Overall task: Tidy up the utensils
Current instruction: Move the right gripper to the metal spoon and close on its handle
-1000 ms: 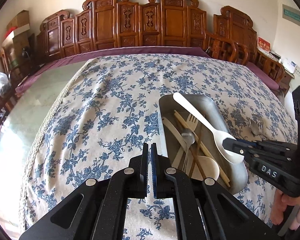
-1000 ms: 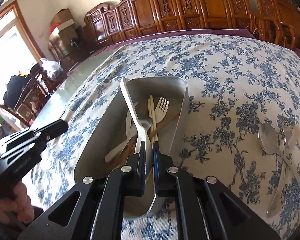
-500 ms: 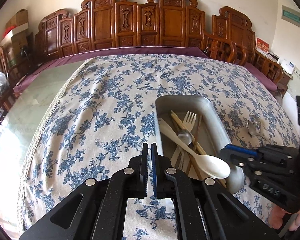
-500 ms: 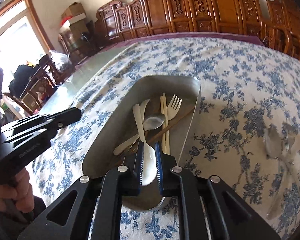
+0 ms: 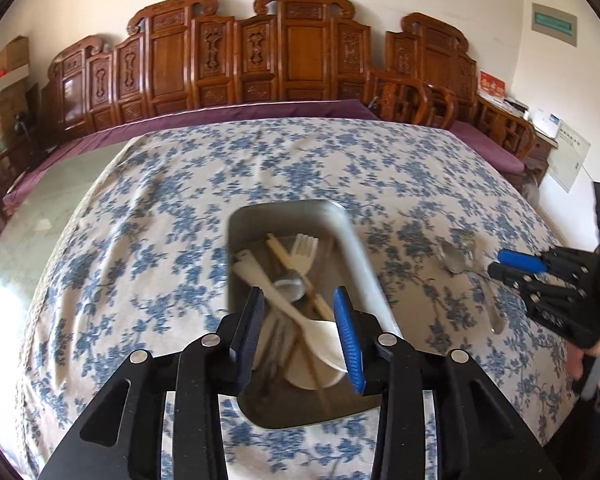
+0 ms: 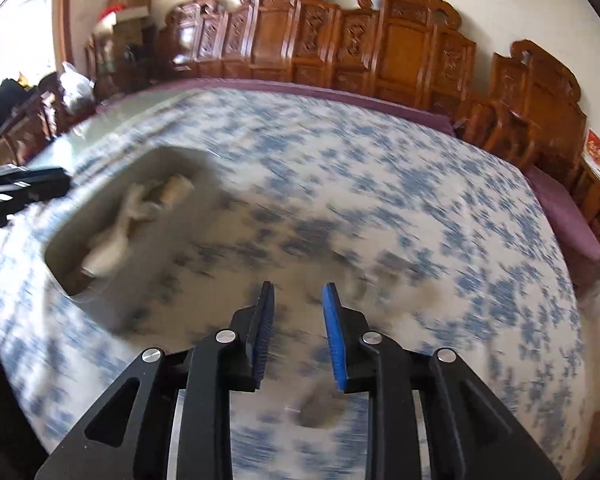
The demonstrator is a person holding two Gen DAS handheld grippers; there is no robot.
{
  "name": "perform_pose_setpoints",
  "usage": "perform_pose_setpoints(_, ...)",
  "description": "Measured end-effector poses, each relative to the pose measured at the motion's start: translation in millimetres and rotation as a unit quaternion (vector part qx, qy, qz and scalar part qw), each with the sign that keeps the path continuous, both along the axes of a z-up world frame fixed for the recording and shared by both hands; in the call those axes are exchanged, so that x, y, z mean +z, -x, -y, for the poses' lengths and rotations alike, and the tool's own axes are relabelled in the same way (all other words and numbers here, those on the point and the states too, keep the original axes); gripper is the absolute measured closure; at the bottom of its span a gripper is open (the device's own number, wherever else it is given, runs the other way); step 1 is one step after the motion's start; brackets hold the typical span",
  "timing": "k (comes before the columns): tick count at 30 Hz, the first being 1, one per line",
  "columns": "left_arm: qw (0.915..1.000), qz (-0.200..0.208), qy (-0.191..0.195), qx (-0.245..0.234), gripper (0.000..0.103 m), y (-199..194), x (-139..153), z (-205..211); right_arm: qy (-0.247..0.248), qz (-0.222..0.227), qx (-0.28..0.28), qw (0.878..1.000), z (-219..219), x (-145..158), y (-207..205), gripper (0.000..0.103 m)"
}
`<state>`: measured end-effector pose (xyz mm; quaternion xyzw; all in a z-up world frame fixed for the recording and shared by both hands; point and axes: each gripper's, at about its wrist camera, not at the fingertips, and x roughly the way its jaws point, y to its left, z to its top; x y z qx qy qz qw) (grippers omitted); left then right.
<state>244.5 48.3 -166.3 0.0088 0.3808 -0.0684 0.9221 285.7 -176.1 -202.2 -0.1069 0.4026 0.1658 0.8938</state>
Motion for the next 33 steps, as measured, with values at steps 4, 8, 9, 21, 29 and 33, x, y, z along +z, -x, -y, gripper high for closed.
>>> perform_pose_setpoints(4, 0.9999, -0.002, 0.001, -0.014, 0.066, 1.7, -3.0, 13.8, -0.003, -0.02, -0.013, 1.0, 24.9, -13.7, -10.3, 0.075)
perform_pose_setpoints(8, 0.9995, -0.006, -0.003, -0.029, 0.066, 3.5, -7.1, 24.2, 0.005, -0.042, -0.018, 0.999, 43.3, -28.4, -11.1, 0.075)
perform_pose_setpoints(9, 0.9994, -0.007, -0.005, -0.033, 0.066, 3.7, -7.7, 26.9, 0.004, -0.047, -0.018, 0.999, 44.5, -31.9, -10.9, 0.075)
perform_pose_setpoints(21, 0.9985, -0.009, -0.014, -0.052, 0.066, 7.6, -12.3, 42.4, 0.019, -0.058, 0.016, 0.998, 36.0, -46.5, -17.4, 0.075)
perform_pose_setpoints(29, 0.9982, -0.007, -0.017, -0.058, 0.066, 8.7, -13.5, 47.6, 0.013, -0.065, 0.031, 0.997, 32.3, -46.8, -29.6, 0.075)
perform_pose_setpoints(33, 0.9978, -0.006, -0.022, -0.063, 0.066, 9.9, -14.9, 51.8, 0.014, -0.065, 0.044, 0.997, 27.5, -47.6, -27.6, 0.089)
